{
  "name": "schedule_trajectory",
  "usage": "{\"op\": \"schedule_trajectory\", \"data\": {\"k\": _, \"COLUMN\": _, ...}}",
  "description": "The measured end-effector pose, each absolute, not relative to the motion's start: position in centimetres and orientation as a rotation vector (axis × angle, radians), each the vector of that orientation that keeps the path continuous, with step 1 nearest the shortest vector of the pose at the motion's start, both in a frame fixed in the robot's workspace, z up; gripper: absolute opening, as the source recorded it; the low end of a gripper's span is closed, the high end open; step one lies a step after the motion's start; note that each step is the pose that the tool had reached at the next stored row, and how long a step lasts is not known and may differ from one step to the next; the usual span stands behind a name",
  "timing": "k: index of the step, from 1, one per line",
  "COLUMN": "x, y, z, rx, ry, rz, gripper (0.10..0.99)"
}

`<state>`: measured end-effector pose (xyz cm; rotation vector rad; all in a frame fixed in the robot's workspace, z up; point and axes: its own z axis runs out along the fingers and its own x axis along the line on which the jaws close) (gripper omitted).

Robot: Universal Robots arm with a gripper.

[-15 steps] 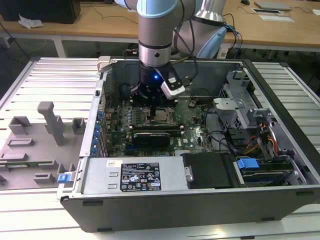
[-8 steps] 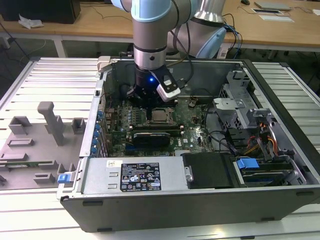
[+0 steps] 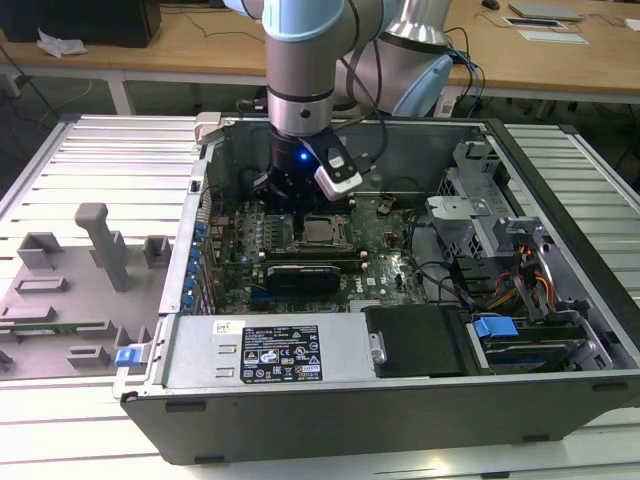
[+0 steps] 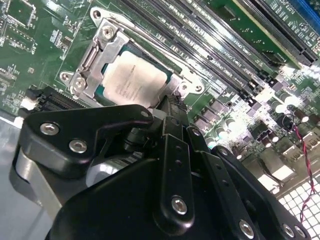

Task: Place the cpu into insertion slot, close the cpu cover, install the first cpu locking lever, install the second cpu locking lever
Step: 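Close the cpu cover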

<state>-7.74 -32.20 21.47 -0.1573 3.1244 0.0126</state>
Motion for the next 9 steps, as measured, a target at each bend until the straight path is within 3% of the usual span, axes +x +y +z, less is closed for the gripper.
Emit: {"op": "schedule_trajectory", "data": {"k": 9, "x": -7.68, "y": -32.80, "z": 21.06, "rx": -0.156, "ry": 3.116, "rz": 0.161, "gripper": 0.106}}
